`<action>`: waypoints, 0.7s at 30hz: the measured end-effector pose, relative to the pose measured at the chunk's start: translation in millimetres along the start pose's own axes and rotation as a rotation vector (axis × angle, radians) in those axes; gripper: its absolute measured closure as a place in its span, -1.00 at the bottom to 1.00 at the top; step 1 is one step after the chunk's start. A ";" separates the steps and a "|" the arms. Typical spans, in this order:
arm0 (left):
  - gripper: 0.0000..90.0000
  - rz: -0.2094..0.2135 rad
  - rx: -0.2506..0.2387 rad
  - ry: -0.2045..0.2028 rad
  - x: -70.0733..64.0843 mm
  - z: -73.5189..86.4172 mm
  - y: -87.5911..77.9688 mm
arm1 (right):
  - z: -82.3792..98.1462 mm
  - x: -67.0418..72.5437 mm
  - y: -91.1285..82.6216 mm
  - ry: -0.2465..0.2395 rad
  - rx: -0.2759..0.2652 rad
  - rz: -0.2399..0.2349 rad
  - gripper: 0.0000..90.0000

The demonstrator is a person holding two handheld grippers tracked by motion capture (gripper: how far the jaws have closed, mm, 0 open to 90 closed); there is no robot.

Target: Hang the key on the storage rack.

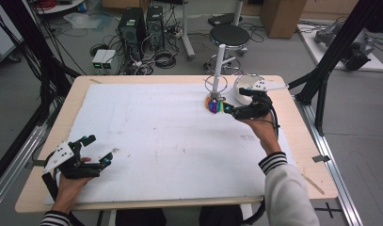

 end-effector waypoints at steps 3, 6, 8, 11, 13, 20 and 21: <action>-0.96 0.001 0.007 0.002 0.0 0.1 0.3 | 11.1 6.8 -11.1 -0.015 -0.023 -0.026 -0.98; -0.96 0.005 0.012 0.003 0.1 0.0 0.8 | 25.2 11.0 -20.0 -0.023 -0.044 -0.036 -0.98; -0.96 0.004 0.014 0.003 -0.2 0.1 1.3 | 35.3 15.3 -25.5 -0.025 -0.071 -0.042 -0.98; -0.96 0.008 0.023 0.010 -0.2 0.1 1.6 | 50.5 20.6 -30.7 -0.033 -0.100 -0.054 -0.98; -0.96 0.008 0.022 0.009 -0.3 0.1 1.7 | 61.6 23.5 -34.4 -0.027 -0.117 -0.059 -0.98; -0.96 0.005 0.020 0.014 -1.1 0.2 1.7 | 99.8 24.6 -46.3 0.015 -0.171 -0.043 -0.98; -0.96 0.004 0.020 0.019 -1.2 0.3 1.4 | 104.5 24.5 -48.0 0.028 -0.180 -0.040 -0.98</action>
Point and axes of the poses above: each handheld gripper's, and its own axes: y roughly forward along the jaws, z roughly out of its underside, x roughly to its left, the point moved 3 cm from there along y, roughly forward along the jaws, and after that the axes turned 2 degrees about -x, right-handed, at the moved point
